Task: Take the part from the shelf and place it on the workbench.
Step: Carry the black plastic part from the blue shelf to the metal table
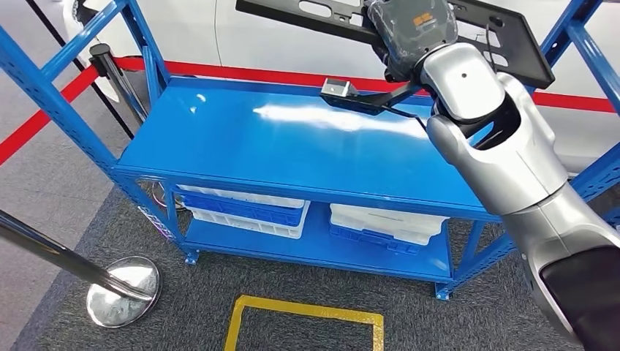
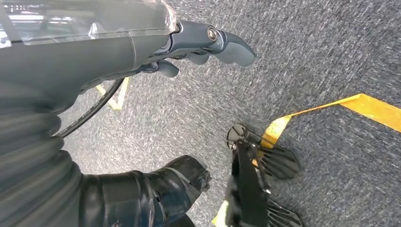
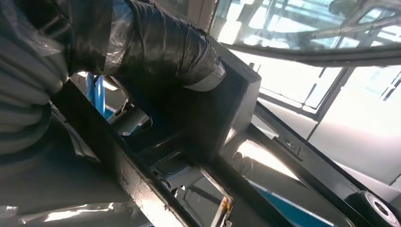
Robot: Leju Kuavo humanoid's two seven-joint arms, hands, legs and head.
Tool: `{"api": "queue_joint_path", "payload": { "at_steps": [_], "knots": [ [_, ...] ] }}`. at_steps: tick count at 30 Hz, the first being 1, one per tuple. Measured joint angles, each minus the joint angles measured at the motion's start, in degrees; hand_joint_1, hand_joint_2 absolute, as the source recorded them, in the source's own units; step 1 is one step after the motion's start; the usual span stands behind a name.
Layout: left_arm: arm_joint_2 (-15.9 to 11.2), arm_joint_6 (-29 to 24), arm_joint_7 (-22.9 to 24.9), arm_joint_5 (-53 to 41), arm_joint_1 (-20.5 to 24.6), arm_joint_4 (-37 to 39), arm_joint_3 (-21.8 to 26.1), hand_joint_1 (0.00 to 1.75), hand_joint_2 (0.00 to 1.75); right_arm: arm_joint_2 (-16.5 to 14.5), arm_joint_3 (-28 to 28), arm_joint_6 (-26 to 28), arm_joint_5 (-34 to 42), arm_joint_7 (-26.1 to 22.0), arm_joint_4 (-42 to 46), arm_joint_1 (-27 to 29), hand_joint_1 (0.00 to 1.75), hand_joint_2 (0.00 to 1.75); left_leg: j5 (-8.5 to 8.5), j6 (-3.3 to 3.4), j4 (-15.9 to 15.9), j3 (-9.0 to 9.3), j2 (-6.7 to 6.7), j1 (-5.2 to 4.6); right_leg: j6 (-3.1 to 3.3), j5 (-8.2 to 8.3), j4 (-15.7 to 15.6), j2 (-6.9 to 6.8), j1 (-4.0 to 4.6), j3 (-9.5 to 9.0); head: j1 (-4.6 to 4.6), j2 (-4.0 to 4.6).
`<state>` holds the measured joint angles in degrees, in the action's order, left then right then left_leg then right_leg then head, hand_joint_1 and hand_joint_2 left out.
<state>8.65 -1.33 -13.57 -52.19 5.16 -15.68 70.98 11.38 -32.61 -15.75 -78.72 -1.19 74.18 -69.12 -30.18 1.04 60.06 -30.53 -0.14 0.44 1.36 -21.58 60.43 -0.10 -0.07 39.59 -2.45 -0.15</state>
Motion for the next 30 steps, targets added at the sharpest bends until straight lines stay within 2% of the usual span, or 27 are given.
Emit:
{"api": "queue_joint_path", "payload": {
  "at_steps": [2,4,5,6,8,9,10,11,12,13,14,15,17,19,20,21,23,24,25,26,27,28,30],
  "knots": [
    [-0.10,0.00,0.04,0.00,0.05,0.01,0.01,0.00,1.75,-0.04,-0.04,-0.10,-0.04,0.02,0.00,-0.16,1.75,1.75,0.82,0.21,-1.13,0.10,0.01,-0.46,-0.72,0.83,-0.34,-0.15,-0.18,0.14,0.01,0.01],
    [-0.10,0.01,0.08,0.00,0.07,0.02,0.02,0.00,1.75,0.00,-0.08,-0.20,-0.05,0.04,-0.02,-0.21,1.75,1.75,2.29,0.68,-1.99,-0.29,0.12,-0.25,-1.39,1.02,-0.54,-0.13,-0.29,0.56,0.03,0.01],
    [-0.08,0.01,0.10,0.00,0.09,0.03,0.02,0.00,1.75,0.05,-0.09,-0.26,-0.04,0.05,-0.04,-0.28,1.75,1.75,3.21,1.02,-2.46,-0.65,0.27,-0.10,-1.63,-0.34,0.30,-0.03,-0.27,1.03,0.07,0.01],
    [-0.06,0.02,0.11,0.00,0.10,0.03,0.04,0.00,1.75,0.09,-0.09,-0.29,-0.04,0.07,-0.07,-0.36,1.75,1.75,4.07,1.29,-2.83,-1.15,0.45,0.07,-1.83,-2.74,2.29,0.08,-0.28,1.72,0.14,0.00],
    [-0.06,0.05,0.13,0.00,0.10,0.03,0.11,0.00,1.75,0.09,-0.11,-0.36,-0.03,0.06,-0.10,-0.47,1.75,1.75,5.31,1.60,-2.79,-2.66,0.61,-0.02,-2.17,-8.52,8.86,0.14,-0.45,3.13,0.22,0.00],
    [-0.06,0.06,0.13,0.00,0.10,0.03,0.16,0.00,1.75,0.08,-0.13,-0.40,-0.03,0.05,-0.13,-0.47,1.75,1.75,5.80,1.60,-2.64,-3.48,0.62,-0.02,-2.35,-10.11,12.02,0.13,-0.56,3.45,0.24,0.00],
    [-0.06,0.08,0.13,0.00,0.11,0.03,0.20,0.00,1.75,0.08,-0.15,-0.46,-0.03,0.04,-0.16,-0.47,1.75,1.75,6.24,1.56,-2.39,-4.32,0.63,0.01,-2.50,-10.41,13.85,0.11,-0.69,3.13,0.24,0.00],
    [-0.05,0.10,0.15,0.00,0.12,0.03,0.23,0.00,1.75,0.06,-0.16,-0.53,-0.02,0.03,-0.19,-0.49,1.75,1.75,6.64,1.49,-2.06,-5.19,0.62,0.07,-2.62,-9.63,13.89,0.10,-0.80,1.97,0.24,0.00],
    [-0.04,0.11,0.17,0.00,0.12,0.03,0.26,0.00,1.75,0.03,-0.16,-0.59,-0.02,0.03,-0.21,-0.55,1.75,1.75,6.98,1.37,-1.64,-6.03,0.61,0.13,-2.68,-8.32,12.02,0.09,-0.91,-0.10,0.24,0.01],
    [-0.02,0.13,0.20,0.00,0.12,0.03,0.28,0.00,1.75,0.00,-0.17,-0.61,-0.01,0.03,-0.22,-0.66,1.75,1.75,7.24,1.19,-1.19,-6.77,0.59,0.18,-2.68,-7.30,8.87,0.08,-0.99,-2.70,0.24,0.01],
    [0.01,0.13,0.21,0.00,0.12,0.03,0.29,0.00,1.75,-0.09,-0.17,-0.62,0.00,0.03,-0.20,-0.84,1.75,1.75,7.50,0.93,-0.71,-7.47,0.55,0.14,-2.58,-7.15,5.18,0.09,-0.90,-5.27,0.24,0.01],
    [0.05,0.13,0.21,-0.01,0.12,0.03,0.30,0.00,1.75,-0.22,-0.17,-0.62,0.02,0.03,-0.17,-1.02,1.75,1.75,7.77,0.58,-0.44,-7.88,0.53,0.11,-2.33,-7.31,2.46,0.11,-0.77,-7.07,0.21,0.01],
    [0.11,0.13,0.19,-0.02,0.12,0.03,0.31,0.00,1.75,-0.46,-0.17,-0.74,0.07,0.05,-0.14,-1.42,1.75,1.75,8.50,-0.18,-0.34,-8.23,0.47,0.08,-1.71,-7.96,0.00,0.18,-0.36,-8.29,0.19,0.00],
    [0.10,0.11,0.16,-0.10,0.05,0.03,0.33,0.00,1.75,-0.54,-0.20,-1.01,0.26,0.07,-0.15,-1.71,1.75,1.75,8.92,-0.85,-0.52,-8.42,0.37,0.14,-0.82,-6.98,-0.37,0.09,-0.51,-7.84,0.20,0.00],
    [0.09,0.07,0.12,-0.15,0.02,0.03,0.34,0.00,1.75,-0.61,-0.22,-1.13,0.38,0.04,-0.15,-1.82,1.75,1.75,7.99,-1.15,0.04,-8.86,0.30,0.18,-0.37,-6.30,-0.57,0.02,-0.64,-7.42,0.19,0.01],
    [0.07,0.04,0.06,-0.24,0.00,0.03,0.34,0.00,1.75,-0.68,-0.25,-1.20,0.49,0.01,-0.15,-1.88,1.75,1.75,6.10,-1.44,1.47,-9.50,0.24,0.22,0.08,-5.58,-0.82,-0.05,-0.80,-6.89,0.18,0.01],
    [0.11,-0.01,-0.10,-0.36,-0.01,0.03,0.34,0.00,1.75,-0.81,-0.30,-1.22,0.70,-0.07,-0.15,-1.98,1.75,1.75,0.43,-1.89,7.48,-11.23,0.23,0.39,0.59,-4.32,-0.88,-0.08,-0.71,-5.49,0.16,0.01],
    [0.14,0.00,-0.21,-0.43,0.00,0.03,0.34,0.00,1.75,-0.82,-0.34,-1.22,0.86,-0.12,-0.15,-2.01,1.75,1.75,-1.56,-2.05,11.02,-11.90,0.24,0.44,0.71,-3.71,-0.84,-0.09,-0.63,-4.69,0.17,0.00],
    [0.16,0.00,-0.31,-0.48,0.02,0.03,0.34,0.00,1.75,-0.82,-0.40,-1.24,1.07,-0.16,-0.15,-2.05,1.75,1.75,-2.26,-2.17,13.77,-12.09,0.24,0.48,0.72,-3.09,-0.75,-0.09,-0.54,-3.83,0.18,0.00],
    [0.15,0.00,-0.40,-0.53,0.06,0.03,0.34,0.00,1.75,-0.82,-0.46,-1.30,1.25,-0.21,-0.15,-2.09,1.75,1.75,-1.63,-2.22,14.95,-11.50,0.24,0.50,0.65,-2.48,-0.63,-0.09,-0.49,-2.97,0.17,0.00],
    [0.15,0.00,-0.46,-0.60,0.11,0.03,0.34,0.00,1.75,-0.82,-0.51,-1.37,1.38,-0.25,-0.13,-2.13,1.75,1.75,-0.17,-2.18,14.24,-9.98,0.24,0.52,0.53,-1.92,-0.50,-0.09,-0.47,-2.14,0.16,0.00],
    [0.14,0.00,-0.49,-0.67,0.15,0.03,0.34,0.00,1.75,-0.82,-0.54,-1.46,1.45,-0.27,-0.08,-2.18,1.75,1.75,1.20,-2.06,11.66,-7.46,0.23,0.55,0.37,-1.41,-0.34,-0.09,-0.47,-1.41,0.16,0.00],
    [0.14,0.00,-0.48,-0.80,0.23,0.03,0.34,0.00,1.75,-0.77,-0.55,-1.56,1.46,-0.29,0.14,-2.41,1.75,1.75,1.15,-1.61,3.84,-1.46,0.12,0.43,-0.12,-0.49,-0.11,-0.11,-0.40,-0.37,0.19,0.00]
  ]
}}
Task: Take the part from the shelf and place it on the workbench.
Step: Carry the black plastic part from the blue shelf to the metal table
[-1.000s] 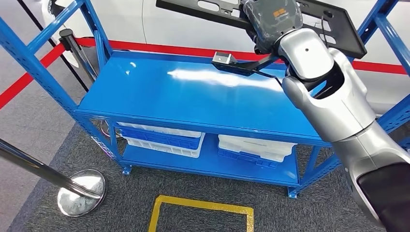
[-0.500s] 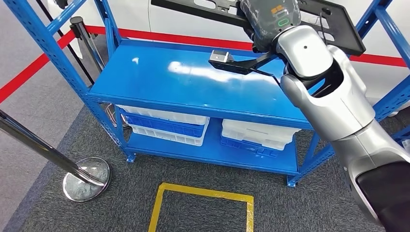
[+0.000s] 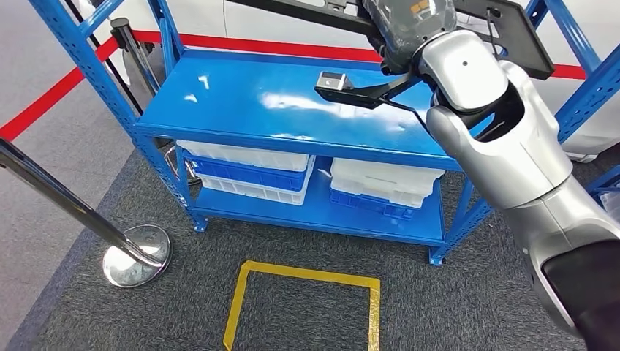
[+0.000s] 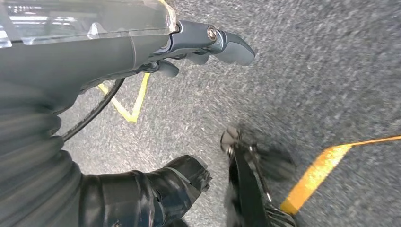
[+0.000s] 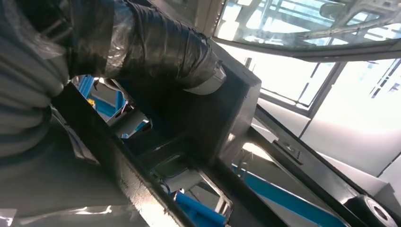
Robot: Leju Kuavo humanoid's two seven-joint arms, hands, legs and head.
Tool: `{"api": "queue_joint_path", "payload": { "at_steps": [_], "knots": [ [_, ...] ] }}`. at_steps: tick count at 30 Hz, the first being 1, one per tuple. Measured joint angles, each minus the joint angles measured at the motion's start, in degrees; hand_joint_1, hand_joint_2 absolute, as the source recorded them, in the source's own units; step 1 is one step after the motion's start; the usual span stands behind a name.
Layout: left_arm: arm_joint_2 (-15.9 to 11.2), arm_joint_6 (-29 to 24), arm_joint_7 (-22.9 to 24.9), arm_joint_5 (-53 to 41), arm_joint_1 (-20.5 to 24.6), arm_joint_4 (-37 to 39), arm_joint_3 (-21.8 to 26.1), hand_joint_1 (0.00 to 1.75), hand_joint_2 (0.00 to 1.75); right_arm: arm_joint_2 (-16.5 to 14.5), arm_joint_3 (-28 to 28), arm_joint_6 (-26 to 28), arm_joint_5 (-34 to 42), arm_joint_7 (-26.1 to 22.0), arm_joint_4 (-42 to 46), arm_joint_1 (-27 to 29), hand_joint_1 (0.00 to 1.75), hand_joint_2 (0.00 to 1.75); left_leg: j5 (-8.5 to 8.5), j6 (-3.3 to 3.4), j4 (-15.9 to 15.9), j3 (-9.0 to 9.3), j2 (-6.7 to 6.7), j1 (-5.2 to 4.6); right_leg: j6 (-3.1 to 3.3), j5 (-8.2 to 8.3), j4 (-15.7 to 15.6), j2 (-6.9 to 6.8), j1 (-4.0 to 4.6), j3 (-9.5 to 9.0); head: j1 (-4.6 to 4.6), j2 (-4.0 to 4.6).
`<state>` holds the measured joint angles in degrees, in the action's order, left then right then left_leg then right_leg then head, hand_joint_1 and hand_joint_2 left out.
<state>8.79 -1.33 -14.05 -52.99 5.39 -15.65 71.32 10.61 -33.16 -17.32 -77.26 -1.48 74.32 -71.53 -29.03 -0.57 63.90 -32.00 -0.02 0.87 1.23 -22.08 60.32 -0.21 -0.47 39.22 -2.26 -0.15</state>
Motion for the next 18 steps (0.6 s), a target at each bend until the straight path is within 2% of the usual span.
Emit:
{"api": "queue_joint_path", "payload": {
  "at_steps": [1,2,4,5,6,7,8,9,10,11,12,13,14,15,16,17,18],
  "knots": [
    [0.02,0.00,0.01,-0.05,0.01,0.00,0.00,0.00,1.75,0.05,-0.01,-0.01,0.01,-0.02,0.10,-0.15,1.75,1.75,-0.51,0.27,-3.02,1.87,-0.08,-0.16,-0.31,0.53,-0.08,-0.04,-0.01,0.20,0.02,0.00],
    [0.03,-0.01,0.01,-0.10,0.01,0.00,0.00,0.00,1.75,0.09,-0.01,-0.02,0.01,-0.05,0.16,-0.28,1.75,1.75,-0.94,0.56,-4.86,2.70,-0.16,-0.38,-0.66,1.12,-0.33,-0.08,-0.07,0.32,0.01,0.00],
    [0.06,-0.03,0.00,-0.18,-0.03,0.01,0.00,0.00,1.75,0.23,-0.04,-0.08,0.02,-0.13,0.14,-0.30,1.75,1.75,0.33,1.33,-5.89,2.09,-0.11,-0.45,-1.37,2.08,-0.98,-0.01,-0.22,0.57,-0.02,0.00],
    [0.07,-0.04,-0.01,-0.21,-0.01,0.01,0.00,0.00,1.75,0.34,-0.06,-0.14,0.08,-0.15,0.11,-0.28,1.75,1.75,1.11,1.82,-6.26,1.68,0.00,-0.37,-1.65,1.35,-0.69,0.11,-0.23,0.99,-0.01,0.00],
    [0.08,-0.03,-0.01,-0.23,0.00,0.02,0.00,0.00,1.75,0.45,-0.08,-0.20,0.19,-0.15,0.10,-0.24,1.75,1.75,2.02,2.31,-6.57,1.10,0.17,-0.24,-1.84,-0.59,0.65,0.24,-0.22,1.60,0.02,0.00],
    [0.08,-0.03,-0.01,-0.27,0.02,0.02,0.00,0.00,1.75,0.56,-0.09,-0.26,0.36,-0.15,0.10,-0.22,1.75,1.75,2.81,2.65,-6.69,0.40,0.34,-0.19,-1.94,-3.50,3.18,0.33,-0.27,2.36,0.04,0.00],
    [0.06,-0.04,0.00,-0.31,-0.01,0.02,0.00,0.00,1.75,0.58,-0.09,-0.32,0.55,-0.13,0.13,-0.22,1.75,1.75,3.50,2.86,-6.69,-0.44,0.40,-0.27,-2.02,-6.70,6.69,0.31,-0.24,3.14,0.07,0.00],
    [0.03,-0.05,0.01,-0.34,-0.04,0.02,0.00,0.00,1.75,0.61,-0.09,-0.36,0.69,-0.10,0.15,-0.18,1.75,1.75,4.15,2.94,-6.59,-1.33,0.45,-0.34,-2.06,-9.13,10.55,0.29,-0.26,3.73,0.07,0.00],
    [0.01,-0.09,0.01,-0.37,-0.07,0.02,0.00,0.00,1.75,0.66,-0.09,-0.41,0.78,-0.06,0.17,-0.12,1.75,1.75,4.75,2.94,-6.44,-2.24,0.46,-0.40,-2.08,-10.19,13.65,0.27,-0.27,3.90,0.07,0.00],
    [0.00,-0.14,0.02,-0.39,-0.08,0.02,0.00,0.00,1.75,0.72,-0.10,-0.45,0.81,0.02,0.17,-0.05,1.75,1.75,5.32,2.92,-6.21,-3.21,0.46,-0.44,-2.05,-9.87,15.31,0.26,-0.26,3.38,0.07,0.00],
    [0.00,-0.18,0.02,-0.42,-0.09,0.02,0.00,0.00,1.75,0.78,-0.10,-0.47,0.83,0.11,0.17,0.02,1.75,1.75,5.83,2.87,-5.89,-4.17,0.46,-0.45,-1.95,-8.54,15.13,0.26,-0.24,2.04,0.07,0.00],
    [0.01,-0.21,0.02,-0.46,-0.09,0.02,0.00,0.00,1.75,0.82,-0.11,-0.49,0.81,0.25,0.17,0.06,1.75,1.75,6.29,2.78,-5.52,-5.09,0.44,-0.46,-1.79,-6.95,13.02,0.26,-0.22,-0.22,0.07,0.00],
    [0.03,-0.22,0.02,-0.51,-0.09,0.02,0.00,0.00,1.75,0.83,-0.11,-0.47,0.76,0.39,0.23,0.07,1.75,1.75,6.69,2.63,-5.13,-5.91,0.44,-0.46,-1.56,-6.29,9.51,0.25,-0.15,-3.01,0.06,0.00],
    [0.08,-0.25,0.02,-0.55,-0.07,0.02,0.00,0.00,1.75,0.83,-0.11,-0.44,0.71,0.50,0.39,0.07,1.75,1.75,7.06,2.42,-4.76,-6.55,0.43,-0.50,-1.35,-6.60,5.35,0.26,0.02,-5.89,0.04,0.00],
    [0.13,-0.28,0.03,-0.58,-0.07,0.02,0.00,0.00,1.75,0.84,-0.11,-0.40,0.64,0.59,0.58,0.08,1.75,1.75,7.49,2.13,-4.62,-6.92,0.42,-0.51,-1.15,-7.20,2.15,0.25,0.21,-7.98,0.04,0.00],
    [0.17,-0.32,0.05,-0.60,-0.08,0.02,0.00,0.00,1.75,0.89,-0.11,-0.35,0.59,0.64,0.78,0.04,1.75,1.75,7.95,1.82,-4.65,-7.09,0.42,-0.49,-0.99,-7.95,0.04,0.25,0.45,-9.14,0.04,0.00],
    [0.20,-0.35,0.07,-0.60,-0.10,0.02,0.00,0.00,1.75,0.96,-0.11,-0.32,0.55,0.68,0.95,0.01,1.75,1.75,8.49,1.50,-4.83,-7.16,0.42,-0.47,-0.81,-8.00,-0.84,0.24,0.65,-9.48,0.04,0.00]
  ]
}}
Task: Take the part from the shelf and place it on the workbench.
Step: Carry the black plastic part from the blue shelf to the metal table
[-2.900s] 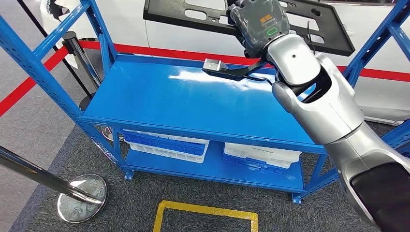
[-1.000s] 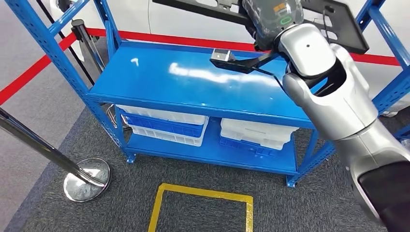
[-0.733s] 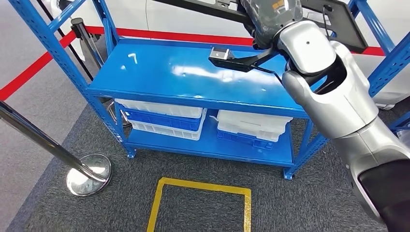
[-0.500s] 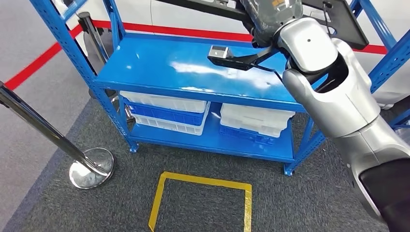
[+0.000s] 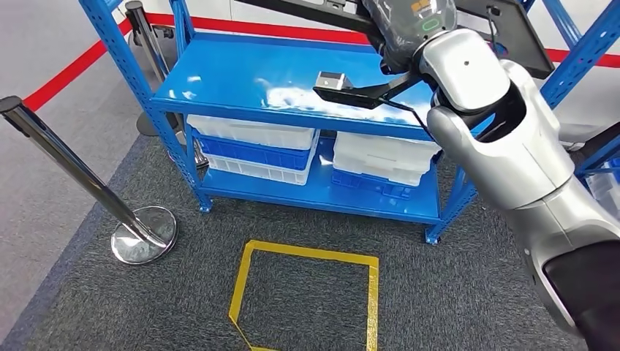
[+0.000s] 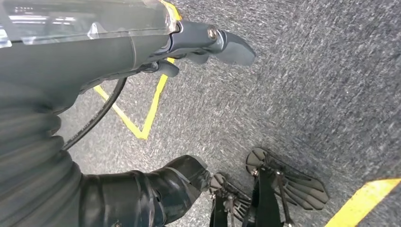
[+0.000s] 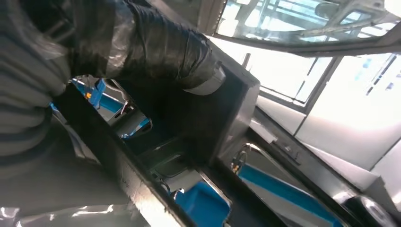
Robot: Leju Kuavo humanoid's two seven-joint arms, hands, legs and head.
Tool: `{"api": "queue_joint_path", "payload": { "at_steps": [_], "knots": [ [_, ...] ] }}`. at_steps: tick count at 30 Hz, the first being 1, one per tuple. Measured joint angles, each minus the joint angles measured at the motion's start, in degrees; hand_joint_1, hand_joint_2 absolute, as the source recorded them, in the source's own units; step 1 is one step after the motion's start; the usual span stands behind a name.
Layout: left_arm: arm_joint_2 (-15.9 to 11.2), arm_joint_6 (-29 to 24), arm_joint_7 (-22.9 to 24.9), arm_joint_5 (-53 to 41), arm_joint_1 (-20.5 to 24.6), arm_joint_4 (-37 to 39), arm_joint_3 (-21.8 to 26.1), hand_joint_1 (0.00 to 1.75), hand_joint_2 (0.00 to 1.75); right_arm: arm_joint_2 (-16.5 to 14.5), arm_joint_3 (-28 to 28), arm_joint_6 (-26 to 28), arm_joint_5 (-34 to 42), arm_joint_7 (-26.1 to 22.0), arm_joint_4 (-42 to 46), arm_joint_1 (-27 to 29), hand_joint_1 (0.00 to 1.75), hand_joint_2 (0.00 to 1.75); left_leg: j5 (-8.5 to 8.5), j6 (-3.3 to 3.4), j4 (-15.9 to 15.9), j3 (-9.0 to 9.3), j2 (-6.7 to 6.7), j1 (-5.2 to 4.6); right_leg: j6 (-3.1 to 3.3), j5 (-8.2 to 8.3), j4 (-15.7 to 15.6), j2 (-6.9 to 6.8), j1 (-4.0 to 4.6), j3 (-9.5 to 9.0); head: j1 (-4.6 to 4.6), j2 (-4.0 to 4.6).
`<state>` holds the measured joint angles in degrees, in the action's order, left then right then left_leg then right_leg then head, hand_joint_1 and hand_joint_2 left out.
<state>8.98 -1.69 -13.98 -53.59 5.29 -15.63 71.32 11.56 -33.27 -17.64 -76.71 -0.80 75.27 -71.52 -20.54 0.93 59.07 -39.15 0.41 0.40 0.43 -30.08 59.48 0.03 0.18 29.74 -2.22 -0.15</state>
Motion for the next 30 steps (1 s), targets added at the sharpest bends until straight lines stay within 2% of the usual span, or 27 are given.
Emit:
{"api": "queue_joint_path", "payload": {
  "at_steps": [1,2,3,4,6,7,8,9,10,11,12,13,14,15,17,18,19,21,22,23,24,25,26,27,28,29,30],
  "knots": [
    [-0.01,-0.02,0.01,0.00,-0.06,0.00,0.00,0.00,1.75,0.07,0.00,0.02,-0.06,0.04,0.07,-0.01,1.75,1.75,0.48,-0.31,-0.22,-0.03,-0.12,-0.02,0.30,0.60,-0.13,-0.06,-0.10,0.47,0.02,0.00],
    [-0.05,-0.03,0.02,0.00,-0.06,0.00,0.00,0.00,1.75,0.13,-0.02,0.00,-0.12,0.08,0.12,-0.04,1.75,1.75,0.27,-0.62,-0.03,-0.39,-0.31,-0.03,0.67,1.23,-0.47,-0.18,-0.25,0.80,0.02,0.00],
    [-0.07,-0.03,0.01,0.00,-0.07,0.00,0.00,0.00,1.75,0.16,-0.03,-0.01,-0.20,0.13,0.18,-0.01,1.75,1.75,-0.97,-0.90,0.85,-0.97,-0.49,-0.07,1.14,1.99,-0.72,-0.30,-0.45,1.32,-0.02,0.00],
    [-0.09,-0.03,0.01,-0.02,-0.09,0.00,0.00,0.00,1.75,0.17,-0.05,-0.03,-0.34,0.20,0.27,0.03,1.75,1.75,-3.33,-1.20,2.84,-1.74,-0.65,-0.06,1.54,2.80,-0.98,-0.38,-0.65,1.99,-0.06,0.00],
    [-0.07,-0.01,-0.02,-0.15,-0.13,0.00,0.00,0.00,1.75,0.20,-0.07,-0.04,-0.66,0.42,0.53,0.05,1.75,1.75,-9.24,-1.71,9.50,-3.36,-0.65,0.17,2.00,4.18,-0.89,-0.36,-0.57,3.50,-0.13,0.01],
    [-0.07,0.01,-0.03,-0.24,-0.14,0.00,0.00,0.00,1.75,0.20,-0.07,-0.07,-0.78,0.54,0.64,0.08,1.75,1.75,-10.92,-1.91,13.06,-3.80,-0.63,0.26,2.01,4.80,-0.77,-0.31,-0.52,4.37,-0.14,0.01],
    [-0.07,0.01,-0.05,-0.31,-0.11,0.00,0.00,0.00,1.75,0.20,-0.07,-0.11,-0.84,0.63,0.72,0.13,1.75,1.75,-11.09,-2.02,15.54,-3.74,-0.62,0.31,1.96,5.36,-0.62,-0.29,-0.47,5.20,-0.14,0.01],
    [-0.07,0.01,-0.07,-0.35,-0.04,0.00,0.00,0.00,1.75,0.20,-0.07,-0.18,-0.86,0.69,0.79,0.19,1.75,1.75,-10.02,-2.06,16.45,-2.98,-0.62,0.32,1.87,5.88,-0.43,-0.29,-0.45,6.03,-0.14,0.00],
    [-0.07,0.01,-0.07,-0.37,0.02,0.00,0.00,0.00,1.75,0.20,-0.07,-0.25,-0.88,0.75,0.90,0.24,1.75,1.75,-8.31,-1.99,15.36,-1.23,-0.62,0.32,1.76,6.36,-0.24,-0.30,-0.44,6.82,-0.14,0.00],
    [-0.07,0.01,-0.07,-0.38,0.06,0.00,0.00,0.00,1.75,0.20,-0.07,-0.31,-0.91,0.80,1.07,0.26,1.75,1.75,-7.06,-1.83,12.38,1.48,-0.63,0.32,1.61,6.81,-0.02,-0.32,-0.42,7.49,-0.15,0.00],
    [-0.07,0.01,-0.06,-0.39,0.09,-0.01,0.00,0.00,1.75,0.22,-0.06,-0.34,-0.96,0.86,1.30,0.24,1.75,1.75,-6.96,-1.61,8.09,4.78,-0.66,0.23,1.39,7.20,0.18,-0.31,-0.34,8.07,-0.15,0.00],
    [-0.08,0.01,-0.05,-0.40,0.10,-0.01,0.00,0.00,1.75,0.25,-0.05,-0.35,-1.00,0.91,1.51,0.21,1.75,1.75,-7.55,-1.33,3.90,7.71,-0.72,0.12,1.13,7.65,0.27,-0.36,-0.30,8.43,-0.14,0.00],
    [-0.08,0.00,-0.04,-0.41,0.09,-0.01,0.00,0.00,1.75,0.28,-0.05,-0.36,-1.04,0.95,1.68,0.18,1.75,1.75,-8.29,-1.10,0.84,9.60,-0.78,-0.05,0.84,8.15,0.21,-0.41,-0.30,8.63,-0.12,0.01],
    [-0.08,-0.01,-0.01,-0.42,0.09,-0.01,0.00,0.00,1.75,0.32,-0.04,-0.36,-1.07,0.97,1.77,0.17,1.75,1.75,-8.76,-0.88,-0.93,10.44,-0.83,-0.27,0.52,8.74,-0.01,-0.47,-0.34,8.78,-0.11,0.01],
    [-0.04,-0.03,0.10,-0.46,0.08,0.00,0.00,0.00,1.75,0.48,-0.04,-0.40,-1.11,0.97,1.77,0.35,1.75,1.75,-7.59,-0.21,-1.86,9.74,-0.70,-0.20,-0.12,9.51,-0.50,-0.38,-0.38,9.19,-0.10,0.01],
    [-0.02,-0.03,0.16,-0.49,0.11,0.00,0.00,0.00,1.75,0.62,-0.04,-0.42,-1.15,0.97,1.76,0.47,1.75,1.75,-6.87,0.29,-2.22,9.26,-0.55,-0.06,-0.38,8.59,-0.01,-0.24,-0.35,9.68,-0.07,0.00],
    [0.01,-0.04,0.20,-0.53,0.11,0.00,0.00,0.00,1.75,0.77,-0.04,-0.44,-1.18,0.97,1.76,0.59,1.75,1.75,-6.08,0.79,-2.49,8.59,-0.36,0.11,-0.58,6.52,1.57,-0.09,-0.32,10.37,-0.03,0.00],
    [-0.01,-0.04,0.19,-0.56,0.05,0.00,0.01,0.00,1.75,0.92,-0.04,-0.44,-1.29,0.97,1.76,0.72,1.75,1.75,-4.83,1.38,-2.46,7.07,-0.10,0.10,-0.83,0.56,8.17,0.01,-0.45,12.12,0.02,0.00],
    [-0.02,-0.04,0.16,-0.57,0.02,-0.01,0.02,0.00,1.75,0.95,-0.04,-0.44,-1.38,0.97,1.76,0.82,1.75,1.75,-4.28,1.44,-2.29,6.21,-0.03,0.05,-0.95,-1.46,12.06,0.00,-0.51,12.80,0.01,0.00],
    [-0.04,-0.04,0.13,-0.57,-0.01,-0.01,0.02,0.00,1.75,0.98,-0.04,-0.44,-1.48,0.97,1.76,0.95,1.75,1.75,-3.79,1.44,-2.09,5.39,-0.01,0.01,-1.04,-2.12,15.01,0.00,-0.54,13.02,0.02,0.00],
    [-0.04,-0.04,0.11,-0.57,-0.01,-0.01,0.02,0.00,1.75,1.01,-0.04,-0.44,-1.57,0.97,1.76,1.10,1.75,1.75,-3.35,1.41,-1.83,4.57,0.00,0.00,-1.07,-1.42,16.36,-0.01,-0.55,12.51,0.03,0.00],
    [-0.04,-0.04,0.11,-0.57,-0.01,-0.01,0.02,0.00,1.75,1.03,-0.04,-0.43,-1.64,0.97,1.76,1.22,1.75,1.75,-2.97,1.34,-1.52,3.76,0.00,-0.01,-0.99,0.22,15.48,-0.01,-0.53,10.97,0.02,0.00],
    [-0.04,-0.05,0.12,-0.58,0.01,0.00,0.02,0.00,1.75,1.03,-0.04,-0.40,-1.67,0.97,1.76,1.29,1.75,1.75,-2.65,1.26,-1.18,3.06,-0.01,-0.01,-0.78,1.87,12.73,0.00,-0.48,8.59,0.03,0.00],
    [0.01,-0.07,0.13,-0.59,0.02,0.00,0.02,0.00,1.75,1.02,-0.04,-0.38,-1.69,0.97,1.76,1.30,1.75,1.75,-2.35,1.10,-0.89,2.41,-0.01,-0.03,-0.43,2.56,8.83,0.02,-0.32,5.77,0.02,0.01],
    [0.07,-0.12,0.15,-0.61,0.04,0.00,0.02,0.00,1.75,1.01,-0.04,-0.36,-1.69,0.96,1.80,1.29,1.75,1.75,-2.00,0.89,-0.66,1.91,0.01,-0.04,-0.11,2.42,4.59,0.01,-0.13,3.07,0.02,0.01],
    [0.14,-0.18,0.19,-0.63,0.04,0.00,0.02,0.00,1.75,1.00,-0.04,-0.34,-1.70,0.95,1.83,1.28,1.75,1.75,-1.57,0.61,-0.58,1.56,0.03,-0.01,0.15,1.78,1.44,0.02,0.11,1.28,0.02,0.01],
    [0.20,-0.23,0.23,-0.66,0.03,0.00,0.02,0.00,1.75,0.99,-0.04,-0.35,-1.73,0.93,1.85,1.27,1.75,1.75,-1.08,0.29,-0.69,1.28,0.05,0.09,0.34,1.11,-0.45,0.03,0.34,0.40,0.02,0.01]
  ]
}}
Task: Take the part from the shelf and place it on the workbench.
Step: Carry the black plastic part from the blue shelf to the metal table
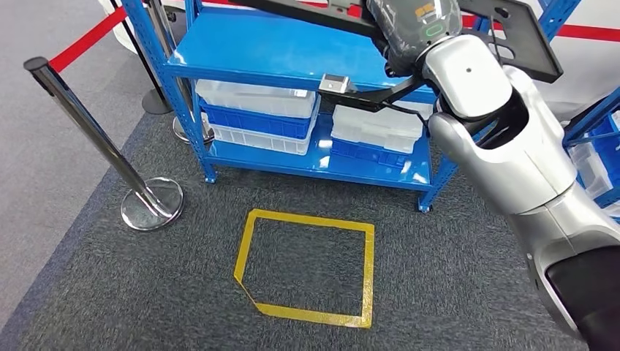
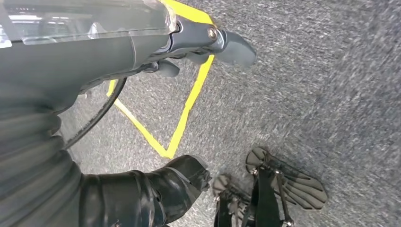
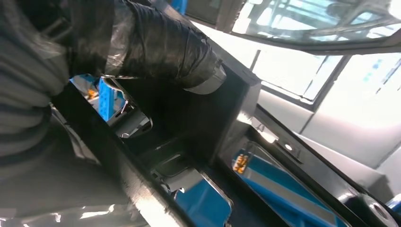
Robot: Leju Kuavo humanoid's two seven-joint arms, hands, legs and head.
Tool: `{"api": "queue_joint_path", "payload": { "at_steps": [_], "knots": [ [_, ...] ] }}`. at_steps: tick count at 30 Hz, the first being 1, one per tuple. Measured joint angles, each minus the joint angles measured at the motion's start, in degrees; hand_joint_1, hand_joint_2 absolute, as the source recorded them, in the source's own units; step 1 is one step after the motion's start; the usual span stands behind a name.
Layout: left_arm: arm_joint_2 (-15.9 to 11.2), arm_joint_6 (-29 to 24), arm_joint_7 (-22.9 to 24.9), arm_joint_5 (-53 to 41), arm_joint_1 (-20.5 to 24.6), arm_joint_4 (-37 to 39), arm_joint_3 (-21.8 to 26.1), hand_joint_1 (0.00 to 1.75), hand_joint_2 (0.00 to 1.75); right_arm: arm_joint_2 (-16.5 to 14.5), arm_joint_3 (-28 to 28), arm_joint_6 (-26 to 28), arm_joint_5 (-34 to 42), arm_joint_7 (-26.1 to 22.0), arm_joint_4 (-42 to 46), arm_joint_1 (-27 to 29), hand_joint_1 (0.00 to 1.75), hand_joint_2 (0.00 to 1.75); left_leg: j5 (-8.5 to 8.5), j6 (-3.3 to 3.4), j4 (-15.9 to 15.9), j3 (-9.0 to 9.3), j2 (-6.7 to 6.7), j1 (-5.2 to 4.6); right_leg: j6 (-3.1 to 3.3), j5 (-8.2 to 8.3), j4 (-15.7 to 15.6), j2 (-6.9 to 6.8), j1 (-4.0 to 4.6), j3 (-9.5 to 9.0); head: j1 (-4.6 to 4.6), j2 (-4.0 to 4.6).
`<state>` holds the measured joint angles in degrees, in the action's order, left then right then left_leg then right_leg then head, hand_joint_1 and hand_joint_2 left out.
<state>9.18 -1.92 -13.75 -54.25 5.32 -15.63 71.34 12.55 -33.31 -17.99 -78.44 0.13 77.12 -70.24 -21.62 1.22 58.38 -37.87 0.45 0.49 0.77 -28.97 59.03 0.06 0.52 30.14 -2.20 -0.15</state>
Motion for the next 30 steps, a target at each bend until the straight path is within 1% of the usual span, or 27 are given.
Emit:
{"api": "queue_joint_path", "payload": {
  "at_steps": [1,2,3,4,5,7,8,9,10,11,12,13,14,15,17,18,19,20,21,22,23,24,25,26,28,29,30],
  "knots": [
    [0.02,-0.05,0.04,-0.05,-0.01,0.00,0.00,0.00,1.75,-0.01,0.00,0.00,-0.03,-0.03,0.02,0.02,1.75,1.75,0.56,-0.31,-0.21,-0.14,-0.02,0.06,0.11,0.09,-0.89,-0.02,0.12,-0.18,-0.01,-0.01],
    [-0.03,-0.09,0.07,-0.13,-0.01,0.00,0.00,0.00,1.75,-0.01,0.00,0.00,-0.05,-0.07,0.00,0.05,1.75,1.75,0.68,-0.60,-0.38,-0.39,-0.18,0.13,0.31,0.62,-1.29,-0.16,-0.05,-0.01,0.01,-0.01],
    [-0.07,-0.11,0.07,-0.20,0.00,0.00,0.00,0.00,1.75,-0.01,0.00,0.01,-0.09,-0.09,-0.01,0.07,1.75,1.75,0.12,-0.91,-0.17,-0.68,-0.34,0.08,0.57,1.26,-1.68,-0.32,-0.26,0.13,0.00,-0.01],
    [-0.12,-0.12,0.05,-0.28,0.00,0.00,0.00,0.00,1.75,-0.02,0.00,0.02,-0.11,-0.12,-0.02,0.08,1.75,1.75,-1.32,-1.25,1.04,-1.23,-0.51,0.04,0.93,1.94,-2.08,-0.51,-0.51,0.36,-0.03,0.00],
    [-0.16,-0.13,-0.01,-0.33,-0.02,-0.01,0.00,0.00,1.75,-0.04,0.00,0.02,-0.13,-0.14,-0.02,0.07,1.75,1.75,-3.56,-1.57,3.45,-2.12,-0.63,0.12,1.25,2.48,-2.39,-0.68,-0.76,0.67,-0.03,0.00],
    [-0.16,-0.09,-0.25,-0.37,-0.11,-0.01,0.00,0.00,1.75,-0.15,0.00,0.01,-0.18,-0.14,-0.03,0.04,1.75,1.75,-8.09,-2.24,10.93,-4.29,-0.63,0.46,1.59,3.24,-2.10,-0.75,-0.78,1.77,-0.05,0.00],
    [-0.17,-0.07,-0.44,-0.37,-0.11,-0.01,0.00,0.00,1.75,-0.21,0.00,-0.03,-0.19,-0.14,-0.02,0.06,1.75,1.75,-9.09,-2.54,14.11,-4.95,-0.62,0.71,1.55,3.47,-1.80,-0.76,-0.83,2.40,-0.05,-0.01],
    [-0.19,-0.03,-0.68,-0.37,-0.08,-0.01,0.00,0.00,1.75,-0.25,0.00,-0.08,-0.21,-0.14,0.01,0.09,1.75,1.75,-8.97,-2.85,15.65,-4.83,-0.60,0.94,1.48,3.61,-1.38,-0.78,-0.94,2.99,-0.05,-0.01],
    [-0.21,0.02,-0.93,-0.37,-0.04,-0.02,0.00,0.00,1.75,-0.27,0.00,-0.13,-0.22,-0.11,0.08,0.11,1.75,1.75,-7.80,-3.14,14.96,-3.64,-0.57,1.19,1.36,3.66,-0.89,-0.82,-1.09,3.54,-0.06,-0.01],
    [-0.22,0.08,-1.13,-0.36,-0.02,-0.02,0.00,0.00,1.75,-0.27,0.00,-0.17,-0.22,-0.08,0.20,0.11,1.75,1.75,-6.18,-3.43,12.15,-1.45,-0.54,1.47,1.19,3.61,-0.34,-0.85,-1.27,4.01,-0.06,-0.01],
    [-0.21,0.17,-1.27,-0.35,-0.01,-0.02,0.00,0.00,1.75,-0.27,0.00,-0.19,-0.22,-0.03,0.38,0.09,1.75,1.75,-5.34,-3.74,8.62,1.01,-0.56,1.63,0.92,3.54,0.21,-0.87,-1.40,4.48,-0.06,-0.01],
    [-0.21,0.27,-1.33,-0.33,-0.02,-0.02,0.00,0.00,1.75,-0.26,0.01,-0.20,-0.22,0.02,0.54,0.03,1.75,1.75,-4.90,-3.84,5.34,3.09,-0.66,1.61,0.57,3.52,0.74,-0.85,-1.45,4.96,-0.06,-0.01],
    [-0.20,0.34,-1.33,-0.32,-0.03,-0.02,0.01,0.00,1.75,-0.26,0.01,-0.20,-0.21,0.04,0.69,0.00,1.75,1.75,-4.99,-3.80,3.12,4.33,-0.77,1.53,0.13,3.62,1.15,-0.80,-1.45,5.40,-0.05,-0.01],
    [-0.19,0.36,-1.32,-0.31,0.01,-0.02,0.01,0.00,1.75,-0.25,0.02,-0.21,-0.20,0.05,0.80,-0.02,1.75,1.75,-5.46,-3.63,2.13,4.69,-0.88,1.31,-0.33,3.88,1.35,-0.73,-1.38,5.84,-0.04,-0.01],
    [-0.19,0.25,-1.27,-0.32,0.09,-0.02,0.01,0.00,1.75,-0.05,0.03,-0.20,-0.18,0.04,0.88,0.05,1.75,1.75,-5.19,-2.62,1.42,4.40,-0.83,1.15,-1.26,4.51,1.40,-0.50,-1.44,6.50,-0.01,-0.01],
    [-0.17,0.16,-1.25,-0.36,0.13,-0.01,0.01,0.00,1.75,0.13,0.04,-0.15,-0.14,0.04,0.88,0.11,1.75,1.75,-4.87,-1.95,1.05,4.26,-0.64,1.14,-1.58,4.24,1.68,-0.36,-1.53,6.86,0.00,-0.01],
    [-0.16,0.05,-1.23,-0.41,0.10,-0.01,0.01,0.00,1.75,0.31,0.07,-0.09,-0.08,0.03,0.88,0.18,1.75,1.75,-4.42,-1.20,0.76,4.07,-0.36,1.17,-1.81,3.24,2.74,-0.22,-1.65,7.42,0.02,-0.01],
    [-0.14,-0.03,-1.22,-0.47,0.05,-0.01,0.01,0.00,1.75,0.50,0.11,-0.04,-0.03,0.02,0.88,0.23,1.75,1.75,-4.00,-0.55,0.47,3.84,-0.03,1.21,-1.93,1.53,4.90,-0.11,-1.73,8.28,0.04,-0.01],
    [-0.13,-0.11,-1.21,-0.57,0.01,-0.01,0.02,0.00,1.75,0.58,0.19,0.00,0.02,0.02,0.88,0.28,1.75,1.75,-3.69,-0.11,0.43,3.52,0.29,1.04,-2.01,-0.64,8.05,-0.07,-1.75,9.44,0.06,-0.01],
    [-0.14,-0.20,-1.21,-0.68,-0.02,-0.02,0.03,0.00,1.75,0.68,0.30,0.01,0.04,0.02,0.88,0.37,1.75,1.75,-3.41,0.19,0.43,3.15,0.59,0.88,-2.09,-2.67,11.73,-0.05,-1.76,10.73,0.06,-0.01],
    [-0.14,-0.26,-1.24,-0.76,-0.03,-0.02,0.03,0.00,1.75,0.79,0.43,0.00,0.04,0.02,0.87,0.51,1.75,1.75,-3.16,0.35,0.45,2.79,0.91,0.70,-2.15,-4.01,14.74,-0.05,-1.75,11.64,0.06,-0.01],
    [-0.15,-0.31,-1.30,-0.84,-0.03,-0.02,0.03,0.00,1.75,0.87,0.55,-0.02,0.04,0.03,0.89,0.65,1.75,1.75,-2.92,0.45,0.49,2.46,1.27,0.54,-2.13,-4.39,16.15,-0.07,-1.74,11.75,0.06,0.00],
    [-0.15,-0.32,-1.39,-0.87,-0.03,-0.02,0.04,0.00,1.75,0.92,0.67,-0.06,0.04,0.04,0.96,0.77,1.75,1.75,-2.70,0.46,0.55,2.17,1.69,0.40,-2.03,-3.81,15.47,-0.18,-1.70,10.82,0.06,0.00],
    [-0.15,-0.29,-1.48,-0.88,-0.03,-0.02,0.04,0.00,1.75,0.93,0.79,-0.11,0.04,0.07,1.13,0.82,1.75,1.75,-2.54,0.43,0.63,1.94,2.13,0.30,-1.81,-2.45,12.62,-0.55,-1.59,8.79,0.06,0.00],
    [-0.13,-0.20,-1.57,-0.91,-0.04,-0.02,0.04,0.00,1.75,0.91,1.00,-0.25,0.04,0.14,1.77,0.73,1.75,1.75,-2.27,0.24,0.84,1.65,3.11,0.08,-1.07,-0.09,4.81,-2.76,-1.00,4.04,0.04,0.00],
    [-0.11,-0.16,-1.55,-0.93,-0.05,-0.02,0.04,0.00,1.75,0.88,1.07,-0.34,0.04,0.18,2.09,0.65,1.75,1.75,-2.13,0.04,0.90,1.57,3.58,0.01,-0.70,0.57,2.18,-3.64,-0.60,2.60,0.06,0.01],
    [-0.10,-0.14,-1.50,-0.97,-0.02,-0.02,0.04,0.00,1.75,0.88,1.12,-0.44,0.04,0.21,2.32,0.60,1.75,1.75,-1.98,-0.19,0.92,1.56,4.11,-0.04,-0.38,0.79,0.85,-4.13,-0.27,2.07,0.06,0.01]
  ]
}}
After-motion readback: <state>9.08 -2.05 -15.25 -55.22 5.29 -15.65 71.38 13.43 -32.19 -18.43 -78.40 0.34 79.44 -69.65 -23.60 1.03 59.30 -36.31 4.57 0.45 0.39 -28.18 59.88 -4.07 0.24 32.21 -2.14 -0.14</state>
